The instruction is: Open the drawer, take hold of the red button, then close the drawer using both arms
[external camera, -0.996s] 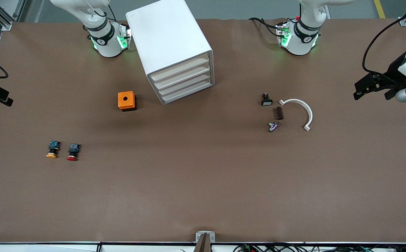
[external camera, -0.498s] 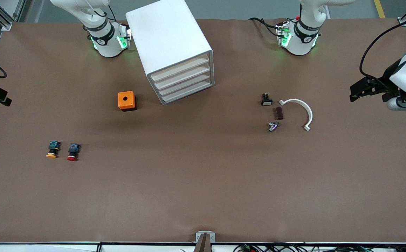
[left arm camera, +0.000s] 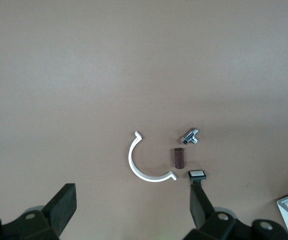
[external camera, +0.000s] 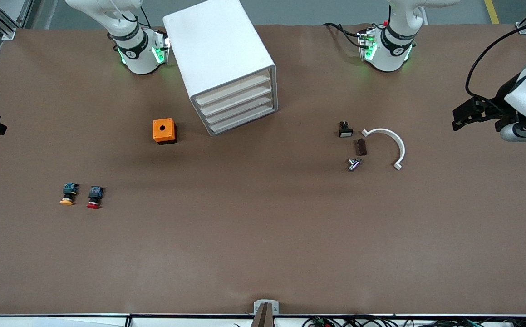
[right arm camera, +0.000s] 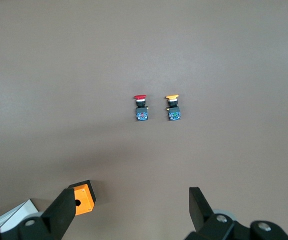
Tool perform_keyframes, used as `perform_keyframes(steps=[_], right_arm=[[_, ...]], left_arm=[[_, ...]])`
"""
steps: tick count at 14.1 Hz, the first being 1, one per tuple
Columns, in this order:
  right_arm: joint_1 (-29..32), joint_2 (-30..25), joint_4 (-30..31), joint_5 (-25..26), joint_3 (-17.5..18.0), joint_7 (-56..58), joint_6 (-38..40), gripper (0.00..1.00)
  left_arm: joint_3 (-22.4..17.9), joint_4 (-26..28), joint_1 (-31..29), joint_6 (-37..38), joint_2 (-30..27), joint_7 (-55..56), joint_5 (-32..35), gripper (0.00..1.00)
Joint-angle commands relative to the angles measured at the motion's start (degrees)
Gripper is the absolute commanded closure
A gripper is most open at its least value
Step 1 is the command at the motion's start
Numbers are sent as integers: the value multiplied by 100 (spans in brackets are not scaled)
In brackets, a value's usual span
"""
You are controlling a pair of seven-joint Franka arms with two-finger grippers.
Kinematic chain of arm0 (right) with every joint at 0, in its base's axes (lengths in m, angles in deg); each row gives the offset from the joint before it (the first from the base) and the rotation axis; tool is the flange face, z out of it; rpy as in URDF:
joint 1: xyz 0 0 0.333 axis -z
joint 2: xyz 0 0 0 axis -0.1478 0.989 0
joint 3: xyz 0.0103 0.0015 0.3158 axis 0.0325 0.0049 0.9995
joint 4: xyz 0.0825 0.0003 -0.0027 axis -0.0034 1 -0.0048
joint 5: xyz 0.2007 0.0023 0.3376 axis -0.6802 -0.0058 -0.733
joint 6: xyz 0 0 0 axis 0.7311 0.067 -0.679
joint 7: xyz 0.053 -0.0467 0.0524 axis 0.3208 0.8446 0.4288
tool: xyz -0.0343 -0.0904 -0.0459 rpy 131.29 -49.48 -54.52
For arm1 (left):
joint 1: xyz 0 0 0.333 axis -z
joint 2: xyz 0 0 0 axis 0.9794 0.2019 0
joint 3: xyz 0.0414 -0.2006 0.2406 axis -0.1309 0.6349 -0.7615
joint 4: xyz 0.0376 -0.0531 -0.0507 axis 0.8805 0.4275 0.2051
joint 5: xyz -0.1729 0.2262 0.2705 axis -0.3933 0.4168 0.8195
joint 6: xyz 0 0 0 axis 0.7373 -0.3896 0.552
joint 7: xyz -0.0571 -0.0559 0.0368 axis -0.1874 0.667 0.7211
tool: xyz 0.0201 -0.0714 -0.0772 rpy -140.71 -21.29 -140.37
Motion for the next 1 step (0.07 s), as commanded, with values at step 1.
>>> perform_keyframes(steps=[1], right_arm=[[100,73,-169,-66,65,53,105,0]], left_arm=[[24,-76,-4,124,-13,-7,87,0]])
